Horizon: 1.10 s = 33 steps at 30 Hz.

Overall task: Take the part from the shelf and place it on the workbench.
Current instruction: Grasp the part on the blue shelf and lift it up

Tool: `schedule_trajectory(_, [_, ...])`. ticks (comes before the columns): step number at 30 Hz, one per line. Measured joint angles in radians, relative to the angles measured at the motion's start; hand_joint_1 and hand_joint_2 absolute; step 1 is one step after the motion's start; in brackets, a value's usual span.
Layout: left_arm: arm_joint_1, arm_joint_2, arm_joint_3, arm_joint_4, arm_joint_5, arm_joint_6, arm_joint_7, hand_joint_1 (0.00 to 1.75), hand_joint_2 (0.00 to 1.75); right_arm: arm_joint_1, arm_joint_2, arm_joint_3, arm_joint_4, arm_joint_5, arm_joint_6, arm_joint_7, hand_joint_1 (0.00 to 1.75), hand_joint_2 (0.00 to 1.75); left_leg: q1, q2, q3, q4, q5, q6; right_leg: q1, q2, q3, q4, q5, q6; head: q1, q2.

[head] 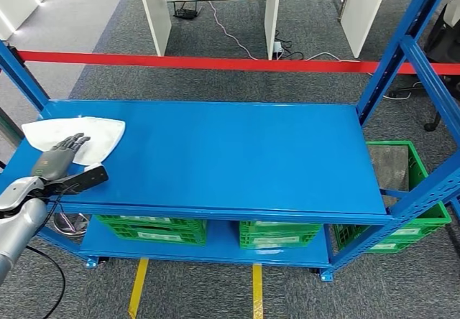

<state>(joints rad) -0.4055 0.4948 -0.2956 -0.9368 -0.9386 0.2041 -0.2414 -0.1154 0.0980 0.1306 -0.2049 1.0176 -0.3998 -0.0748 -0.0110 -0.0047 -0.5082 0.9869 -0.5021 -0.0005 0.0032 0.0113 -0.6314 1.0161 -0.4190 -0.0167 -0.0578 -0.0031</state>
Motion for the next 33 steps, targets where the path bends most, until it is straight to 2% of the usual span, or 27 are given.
schedule_trajectory(18, [0.014, 0.054, 0.052, 0.0, 0.019, 0.01, 0.007, 0.0, 1.75, 0.004, 0.0, -0.016, 0.0, 0.002, -0.001, 0.0, 0.0, 0.0, 0.0, 0.0, 0.0, 0.0, 0.0, 0.0, 0.0, 0.0, 0.0, 0.0, 0.0, 0.0, 0.0, 0.0])
schedule_trajectory(33, [0.044, 0.069, 0.061, -0.001, 0.016, 0.01, 0.006, 0.0, 1.75, 0.004, 0.0, -0.021, 0.0, 0.002, -0.002, -0.003, 0.0, 0.0, 0.0, 0.0, 0.0, 0.0, 0.0, 0.0, 0.0, 0.0, 0.0, 0.0, 0.0, 0.0, 0.0, 0.0])
